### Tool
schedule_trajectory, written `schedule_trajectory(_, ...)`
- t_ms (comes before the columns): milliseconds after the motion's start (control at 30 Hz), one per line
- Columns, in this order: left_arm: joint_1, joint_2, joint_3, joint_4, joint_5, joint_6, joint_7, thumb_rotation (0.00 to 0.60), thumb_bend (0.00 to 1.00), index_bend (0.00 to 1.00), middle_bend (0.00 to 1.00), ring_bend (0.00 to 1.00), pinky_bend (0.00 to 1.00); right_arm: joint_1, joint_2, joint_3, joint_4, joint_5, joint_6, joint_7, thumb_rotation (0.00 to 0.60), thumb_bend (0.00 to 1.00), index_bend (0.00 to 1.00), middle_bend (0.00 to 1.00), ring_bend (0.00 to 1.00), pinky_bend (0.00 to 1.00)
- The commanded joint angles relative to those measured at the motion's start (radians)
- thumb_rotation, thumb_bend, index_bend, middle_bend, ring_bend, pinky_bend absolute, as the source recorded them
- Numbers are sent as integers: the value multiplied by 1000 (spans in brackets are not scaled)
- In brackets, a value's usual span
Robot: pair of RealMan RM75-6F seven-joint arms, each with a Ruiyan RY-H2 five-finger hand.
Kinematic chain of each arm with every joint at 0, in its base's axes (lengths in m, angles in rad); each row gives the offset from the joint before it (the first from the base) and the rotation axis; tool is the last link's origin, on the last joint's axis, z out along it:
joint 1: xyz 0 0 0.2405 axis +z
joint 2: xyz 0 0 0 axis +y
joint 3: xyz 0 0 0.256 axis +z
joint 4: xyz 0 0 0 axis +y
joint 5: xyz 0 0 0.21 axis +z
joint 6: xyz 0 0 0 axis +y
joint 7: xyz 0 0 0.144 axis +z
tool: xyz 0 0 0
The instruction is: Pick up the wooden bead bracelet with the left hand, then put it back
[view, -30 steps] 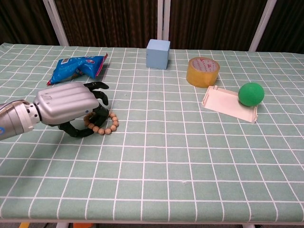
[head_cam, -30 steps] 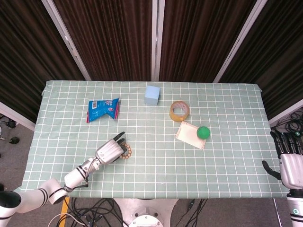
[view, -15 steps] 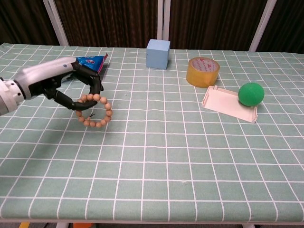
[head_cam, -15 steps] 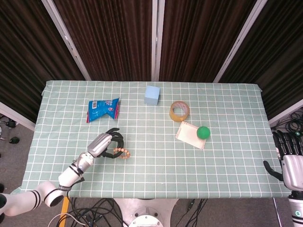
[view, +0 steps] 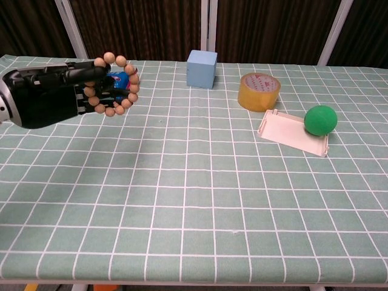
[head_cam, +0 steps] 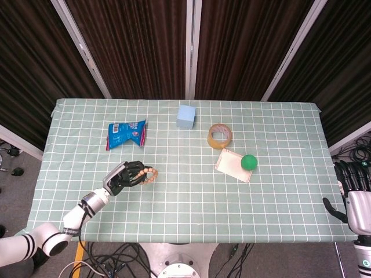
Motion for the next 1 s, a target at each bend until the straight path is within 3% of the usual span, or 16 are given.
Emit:
schedule_trajectory(33, -22, 26, 21, -38, 49, -5, -179, 600, 381, 565, 620, 286, 127, -2, 0, -1, 0, 0, 1, 0, 600, 155, 0, 44, 0, 0)
schedule_trajectory(133, -36, 26, 31, -33, 68, -1, -217, 589, 383, 565, 619, 286, 127, -4, 2, 0, -1, 2, 3, 0, 600, 155, 0, 44, 0, 0)
schedule_trajectory(200, -39, 20, 33, -21, 71, 6, -194, 512, 383, 564, 618, 286, 126, -6, 4, 1, -3, 1, 7, -1, 600, 155, 0, 44, 0, 0)
schedule_trajectory(233, -39, 16, 32, -18, 67, 9, -182, 416, 382, 562, 615, 286, 124, -7, 5, 2, -4, 0, 10, -2, 600, 155, 0, 44, 0, 0)
schedule_trajectory(333, -41, 9, 28, -19, 46, 7, -151, 259, 379, 559, 612, 286, 118, -7, 18, 8, -12, -5, 19, -1, 600, 155, 0, 44, 0, 0)
schedule_trajectory(433, -43, 5, 22, -22, 24, -1, -115, 201, 379, 559, 612, 286, 118, -4, 41, 15, -30, -13, 26, -5, 600, 155, 0, 45, 0, 0)
schedule_trajectory(767, -36, 0, 1, -55, -60, -37, -18, 180, 354, 568, 635, 286, 121, 7, 83, 26, -71, -28, 26, -12, 600, 155, 0, 45, 0, 0)
schedule_trajectory(1000, -18, -5, -12, -66, -93, -37, 81, 137, 389, 553, 625, 286, 125, 16, 107, 36, -86, -30, 24, -6, 600, 152, 0, 46, 0, 0)
